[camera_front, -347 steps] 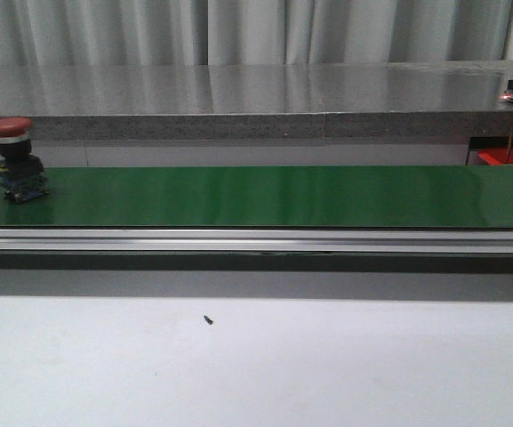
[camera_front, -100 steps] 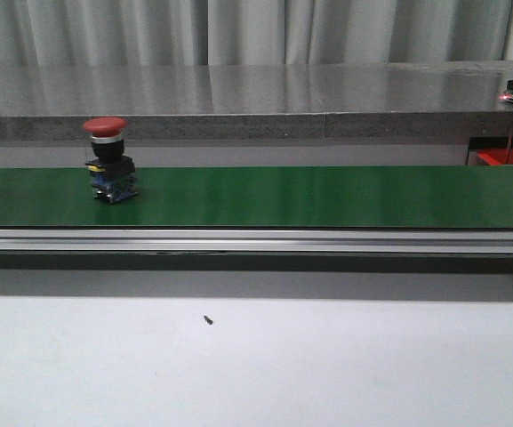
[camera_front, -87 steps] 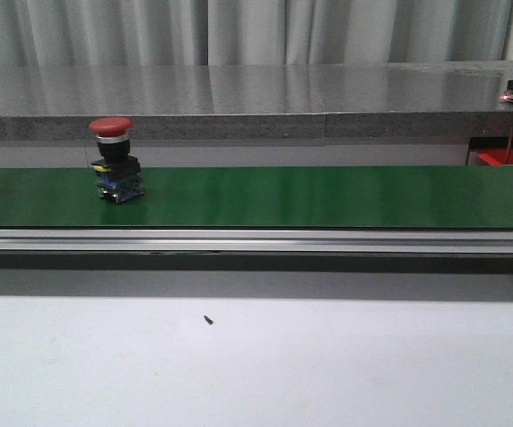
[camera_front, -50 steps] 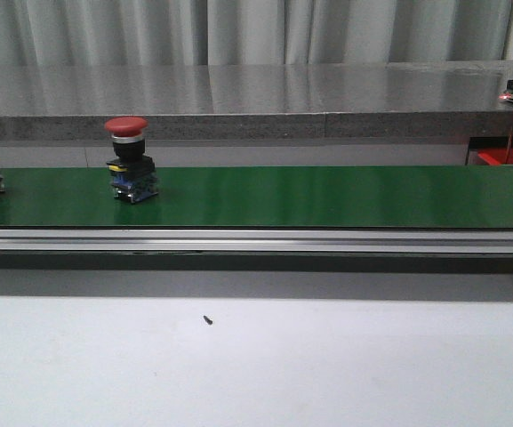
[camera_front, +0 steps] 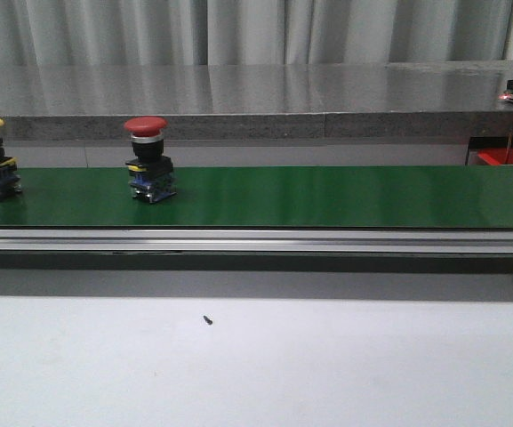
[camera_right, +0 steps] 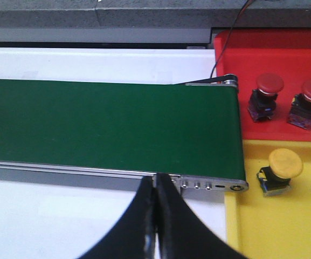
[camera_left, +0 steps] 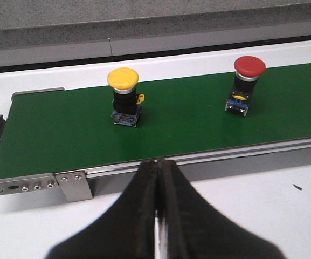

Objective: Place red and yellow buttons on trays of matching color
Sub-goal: 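Lower the right gripper over the red button riding the belt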

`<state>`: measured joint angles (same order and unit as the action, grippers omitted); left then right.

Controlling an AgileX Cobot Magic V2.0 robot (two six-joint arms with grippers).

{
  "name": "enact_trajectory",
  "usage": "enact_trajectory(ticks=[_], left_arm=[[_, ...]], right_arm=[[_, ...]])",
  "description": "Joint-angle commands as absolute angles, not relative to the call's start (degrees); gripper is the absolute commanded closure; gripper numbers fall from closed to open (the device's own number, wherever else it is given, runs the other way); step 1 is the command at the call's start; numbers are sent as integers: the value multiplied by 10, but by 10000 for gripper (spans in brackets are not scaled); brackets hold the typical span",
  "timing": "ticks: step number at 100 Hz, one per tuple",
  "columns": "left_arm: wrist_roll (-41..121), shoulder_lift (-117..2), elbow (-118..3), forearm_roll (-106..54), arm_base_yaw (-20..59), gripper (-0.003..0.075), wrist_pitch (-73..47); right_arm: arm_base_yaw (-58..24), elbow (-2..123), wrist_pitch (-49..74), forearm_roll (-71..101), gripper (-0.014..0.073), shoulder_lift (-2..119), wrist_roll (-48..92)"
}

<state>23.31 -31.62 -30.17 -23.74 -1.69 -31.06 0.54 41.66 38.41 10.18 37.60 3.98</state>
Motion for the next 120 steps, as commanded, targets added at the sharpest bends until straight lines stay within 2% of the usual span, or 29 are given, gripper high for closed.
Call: enact_trajectory(ticks=[1,63,95,100,107,120], left_arm=[[234,-317,-318,-253,-11,740,-271],[234,-317,-318,-253,-11,739,-271],[234,-317,-318,-253,-11,740,-271],[234,-317,-318,-253,-11,740,-271],[234,-317,-318,-253,-11,740,-271],[234,-317,-318,-253,-11,740,-271]], right_arm=[[-9,467,370,104,717,413,48],[-141,711,418,129,717,712,48],[-208,891,511,128,706,876,48],[-217,921,528,128,673,900,50],[-231,959,550,128,573,931,59],[-260,1021,577,128,258,982,65]])
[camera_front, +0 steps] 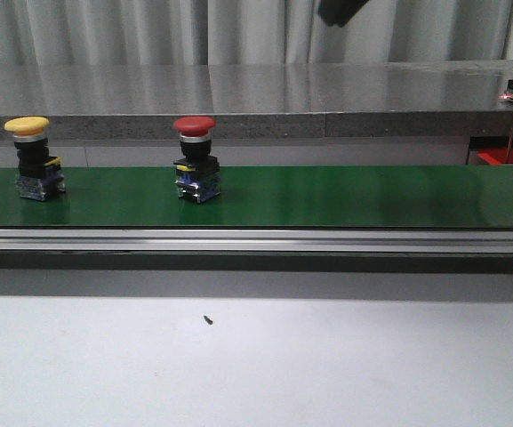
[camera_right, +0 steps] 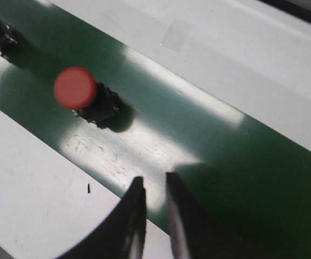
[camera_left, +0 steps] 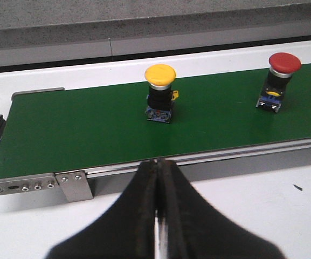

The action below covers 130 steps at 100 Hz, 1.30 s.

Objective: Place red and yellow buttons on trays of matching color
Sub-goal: 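Lower the right gripper over the red button riding the belt, then grasp the red button with the right gripper and lift it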

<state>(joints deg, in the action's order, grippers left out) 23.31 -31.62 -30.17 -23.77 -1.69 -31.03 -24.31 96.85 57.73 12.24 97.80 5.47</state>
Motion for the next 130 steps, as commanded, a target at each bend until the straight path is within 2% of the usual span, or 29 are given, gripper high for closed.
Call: enact_trajectory(ticks=[1,8,13,19,44,93,115,122,130], left_arm=[[234,-317,-318,-253,-11,740,-271],[234,-317,-318,-253,-11,740,-271],[234,-317,-318,-253,-11,740,-271],[234,-317,-318,-253,-11,740,-271],[234,-317,-318,-253,-11,740,-271],[234,-317,-318,-253,-11,740,-271],[234,-317,-318,-253,-11,740,-271],[234,-317,-318,-253,-11,740,-271],[234,-317,-318,-253,-11,740,-271]], right_arm=[[-262,1024,577,128,225,984,65],[-277,1046,585,128,89,1004,65],[-288,1059,586,128,36,1016,65],[-301,1068,585,128,14,1028,65],[-327,1080,577,96,14,1068,65],[-327,1080,525,71,14,1117,66],[-327,1080,538,52,15,1133,66],[-326,1080,542,52,39,1136,66],[-326,1080,544,52,125,1137,66]])
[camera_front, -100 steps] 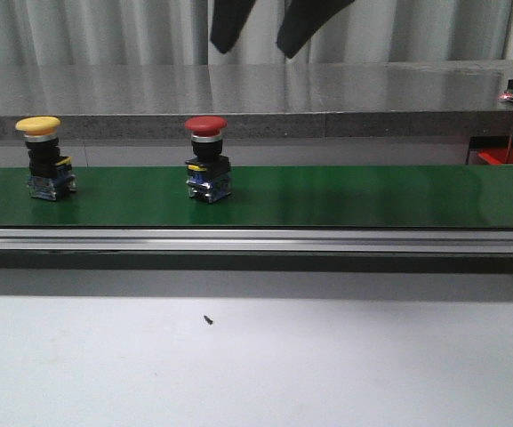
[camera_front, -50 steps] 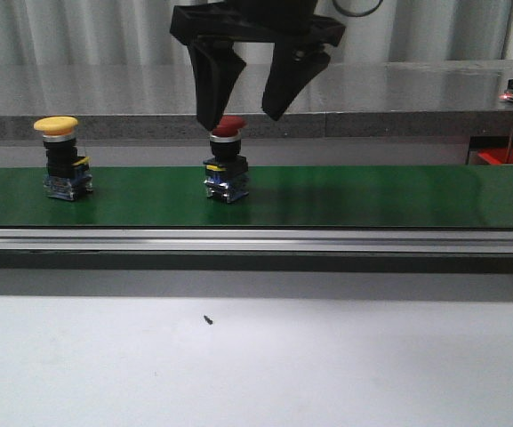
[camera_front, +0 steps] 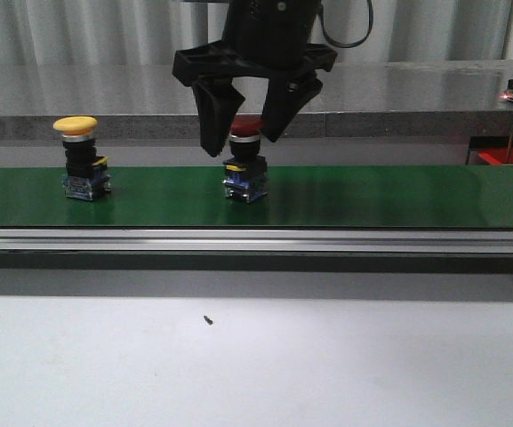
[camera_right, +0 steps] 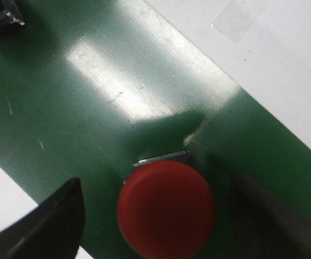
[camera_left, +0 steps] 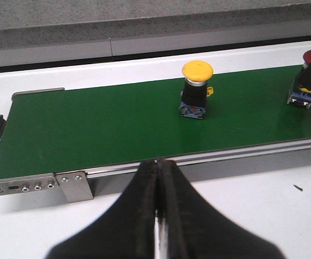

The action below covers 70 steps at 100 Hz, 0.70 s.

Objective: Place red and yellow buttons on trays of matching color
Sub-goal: 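Grasp the red button with the right gripper and lift it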

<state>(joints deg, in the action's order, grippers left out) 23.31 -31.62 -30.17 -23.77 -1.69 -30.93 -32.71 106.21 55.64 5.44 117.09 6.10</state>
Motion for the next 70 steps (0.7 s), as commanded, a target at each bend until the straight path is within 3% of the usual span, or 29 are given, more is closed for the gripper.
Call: enact_trajectory(ticks=[1,16,25,54,70], left_arm=[[234,-317,-318,-253,-11,740,-271],[234,-317,-318,-253,-11,740,-271],[234,-317,-318,-253,-11,740,-271],[234,-317,-318,-253,-11,740,-271],[234,-317,-318,-253,-11,740,-271]], right_arm=[[-326,1080,544,52,135,1137,66],[-326,1080,545,51,337,1137,66],[-326,1080,545,51,400,1137,65],[-320,1080,550,48,404,1089,65],[-272,1080,550,47,404,1031,59]])
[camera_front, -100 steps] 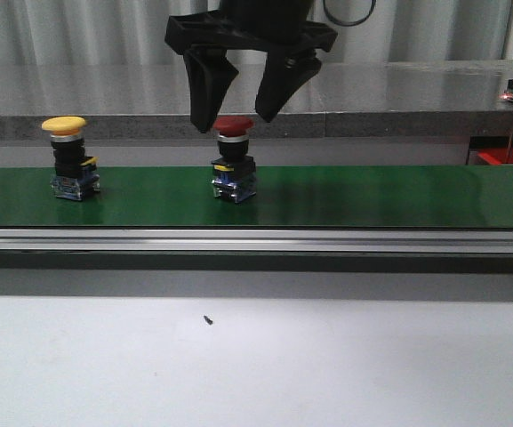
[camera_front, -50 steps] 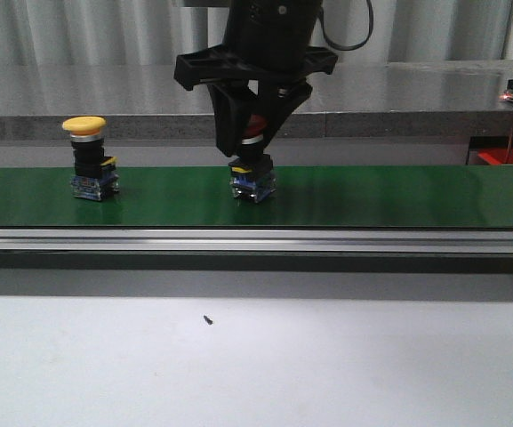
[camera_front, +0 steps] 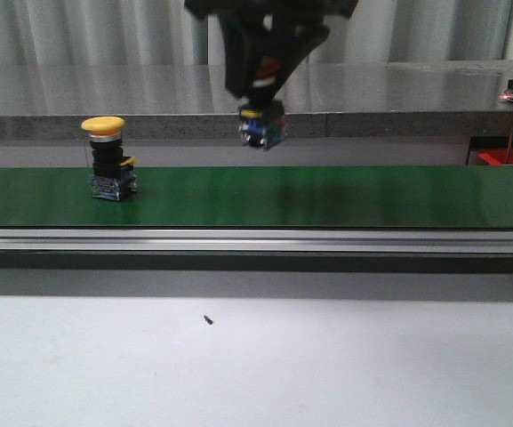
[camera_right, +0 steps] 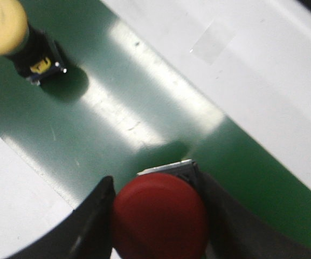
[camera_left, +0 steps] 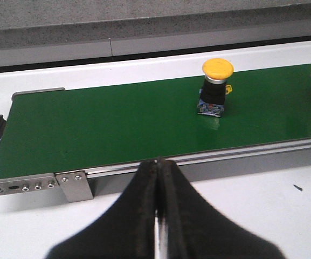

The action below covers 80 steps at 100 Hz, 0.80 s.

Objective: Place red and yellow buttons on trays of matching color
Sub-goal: 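Grasp the red button with the right gripper and lift it, then place the red button into the red tray with the right gripper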

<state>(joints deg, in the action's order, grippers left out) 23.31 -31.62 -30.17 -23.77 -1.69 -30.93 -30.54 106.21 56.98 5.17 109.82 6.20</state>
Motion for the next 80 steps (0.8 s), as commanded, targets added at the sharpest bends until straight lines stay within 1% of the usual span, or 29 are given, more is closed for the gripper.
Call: enact_trajectory(ticks=[1,20,32,50,64,80], left_arm=[[234,-317,-318,-253,-11,740,-271],[234,-317,-318,-253,-11,740,-271],[234,-317,-318,-253,-11,740,-271],[234,-317,-318,-253,-11,740,-272],[234,-317,-318,-253,-11,740,-272],[234,-317,-318,-253,-11,740,-272]], right_arm=[[-266,1080,551,47,404,1027,59],[-155,1080,569,47,404,987,59],[-75,1080,589,47,404,984,59],[18,1080,588,47,404,987,58],[67,1080,578,47,404,993,59],[99,1080,585,47,404,1015,58]])
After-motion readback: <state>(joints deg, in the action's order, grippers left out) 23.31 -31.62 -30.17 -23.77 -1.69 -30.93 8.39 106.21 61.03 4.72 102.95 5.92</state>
